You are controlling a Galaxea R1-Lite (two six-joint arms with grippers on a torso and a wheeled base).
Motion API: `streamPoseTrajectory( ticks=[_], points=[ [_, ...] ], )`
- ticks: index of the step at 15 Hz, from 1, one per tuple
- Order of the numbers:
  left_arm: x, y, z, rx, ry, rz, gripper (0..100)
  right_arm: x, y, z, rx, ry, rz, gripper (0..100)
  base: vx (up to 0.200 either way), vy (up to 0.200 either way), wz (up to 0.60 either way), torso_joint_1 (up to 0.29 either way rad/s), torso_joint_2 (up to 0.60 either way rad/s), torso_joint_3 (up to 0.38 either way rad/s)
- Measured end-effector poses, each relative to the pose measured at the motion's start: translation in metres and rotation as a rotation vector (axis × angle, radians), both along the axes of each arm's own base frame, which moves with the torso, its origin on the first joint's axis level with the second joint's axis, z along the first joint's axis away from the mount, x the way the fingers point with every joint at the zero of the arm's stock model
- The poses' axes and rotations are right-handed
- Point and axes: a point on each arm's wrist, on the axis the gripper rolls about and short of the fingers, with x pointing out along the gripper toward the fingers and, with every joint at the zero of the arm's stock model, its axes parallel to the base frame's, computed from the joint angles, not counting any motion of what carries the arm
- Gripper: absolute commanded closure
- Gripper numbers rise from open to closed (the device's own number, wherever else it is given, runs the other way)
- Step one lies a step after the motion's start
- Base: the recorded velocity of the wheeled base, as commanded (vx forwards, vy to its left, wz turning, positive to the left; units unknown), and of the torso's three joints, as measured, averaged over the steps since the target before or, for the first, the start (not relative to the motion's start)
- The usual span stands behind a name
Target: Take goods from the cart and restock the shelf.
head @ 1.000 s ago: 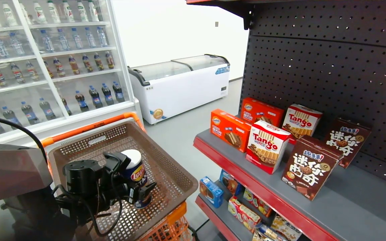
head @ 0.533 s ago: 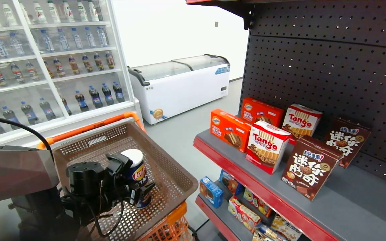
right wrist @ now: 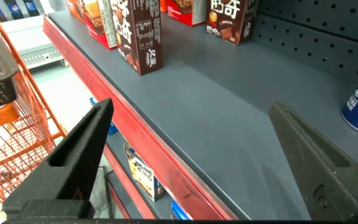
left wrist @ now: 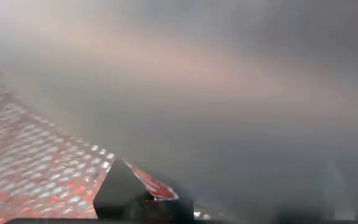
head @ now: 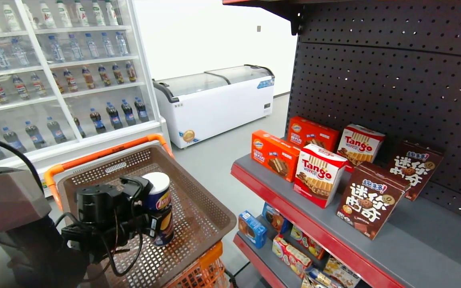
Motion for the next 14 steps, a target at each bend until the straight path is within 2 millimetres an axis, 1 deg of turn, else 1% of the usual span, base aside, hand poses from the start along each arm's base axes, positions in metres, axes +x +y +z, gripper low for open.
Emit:
streamPoseTrajectory(
  ticks=[3, 5, 7, 9, 11, 13, 14],
  points=[
    [-0.011, 0.002, 0.031, -0.030, 0.027, 0.032, 100, 0.000, 0.000, 0.000, 0.000, 0.000, 0.000, 0, 0.000, 0.000, 0.00, 0.000, 0.00, 0.000],
    [-0.026, 0.004, 0.056, -0.053, 0.066, 0.048, 100, 0.000, 0.000, 0.000, 0.000, 0.000, 0.000, 0, 0.000, 0.000, 0.00, 0.000, 0.00, 0.000],
    [-0.045, 0.007, 0.082, -0.065, 0.080, 0.052, 100, 0.000, 0.000, 0.000, 0.000, 0.000, 0.000, 0, 0.000, 0.000, 0.00, 0.000, 0.00, 0.000],
    [-0.071, 0.012, 0.105, -0.069, 0.084, 0.059, 100, 0.000, 0.000, 0.000, 0.000, 0.000, 0.000, 0, 0.000, 0.000, 0.00, 0.000, 0.00, 0.000],
    [-0.104, 0.018, 0.125, -0.068, 0.091, 0.066, 100, 0.000, 0.000, 0.000, 0.000, 0.000, 0.000, 0, 0.000, 0.000, 0.00, 0.000, 0.00, 0.000],
    [-0.137, 0.023, 0.140, -0.075, 0.064, 0.072, 100, 0.000, 0.000, 0.000, 0.000, 0.000, 0.000, 0, 0.000, 0.000, 0.00, 0.000, 0.00, 0.000],
    [-0.156, 0.026, 0.144, -0.079, 0.041, 0.073, 100, 0.000, 0.000, 0.000, 0.000, 0.000, 0.000, 0, 0.000, 0.000, 0.00, 0.000, 0.00, 0.000]
  ],
)
